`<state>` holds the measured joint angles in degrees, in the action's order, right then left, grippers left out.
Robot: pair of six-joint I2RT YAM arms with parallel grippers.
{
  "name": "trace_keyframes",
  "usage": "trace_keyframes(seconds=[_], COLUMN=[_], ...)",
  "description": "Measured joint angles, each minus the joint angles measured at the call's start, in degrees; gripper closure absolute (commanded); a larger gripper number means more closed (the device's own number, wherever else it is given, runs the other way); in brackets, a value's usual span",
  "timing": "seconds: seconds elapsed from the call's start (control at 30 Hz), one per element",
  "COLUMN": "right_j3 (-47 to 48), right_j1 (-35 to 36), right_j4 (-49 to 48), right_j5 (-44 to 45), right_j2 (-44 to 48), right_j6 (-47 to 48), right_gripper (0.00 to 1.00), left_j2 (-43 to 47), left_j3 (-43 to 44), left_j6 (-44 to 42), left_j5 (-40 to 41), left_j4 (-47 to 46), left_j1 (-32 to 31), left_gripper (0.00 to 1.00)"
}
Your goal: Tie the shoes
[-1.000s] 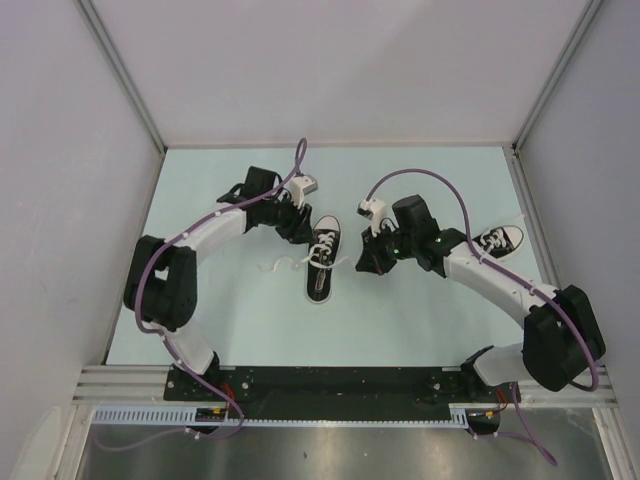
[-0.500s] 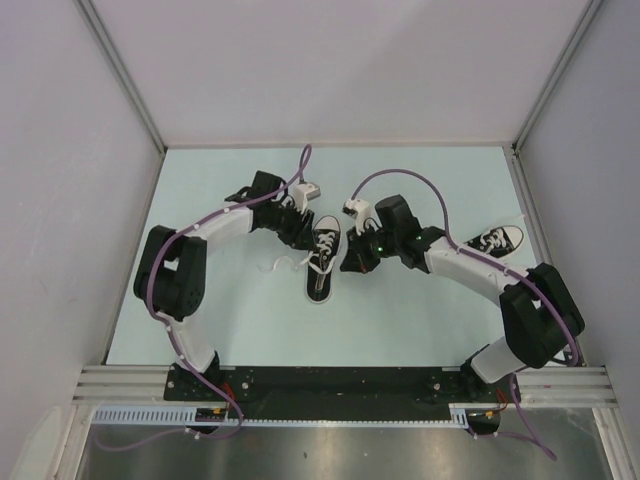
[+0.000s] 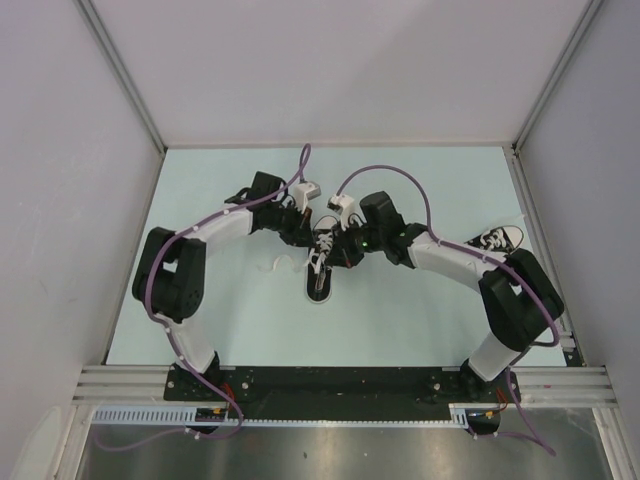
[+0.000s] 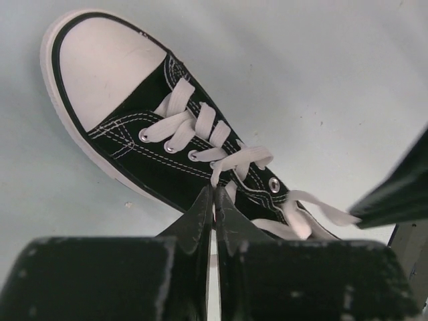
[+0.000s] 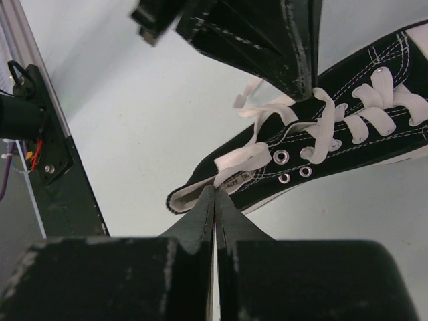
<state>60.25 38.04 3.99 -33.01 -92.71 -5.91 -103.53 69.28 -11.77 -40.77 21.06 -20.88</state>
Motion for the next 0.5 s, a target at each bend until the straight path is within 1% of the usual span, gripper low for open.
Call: trace_keyframes(seconds=[0.1,0.23,0.5], right_j3=[0.00,0.00,0.00], right_j1=[-0.02,-0.24,-0.81], right_j4=[-1.60,-3.39,-7.80], right_j5=[0.04,0.17,0.22], right_j2=[-2.99,-5.49,-6.19], right_j6=[-0.07,-0.11,-0.98], right_gripper=[1.00,1.00,1.00], left_j2=[1.29,3.17,5.01], left_j3=[-0.79,-1.40,-3.10], left_j6=[0.48,1.01,1.20], left_j5=[-0.46,-1.99,-4.72], left_j4=[-0.70,-1.77,-2.49], left_j1=[0.00,0.00,0.00], left_gripper=[0.98,0.98,0.97])
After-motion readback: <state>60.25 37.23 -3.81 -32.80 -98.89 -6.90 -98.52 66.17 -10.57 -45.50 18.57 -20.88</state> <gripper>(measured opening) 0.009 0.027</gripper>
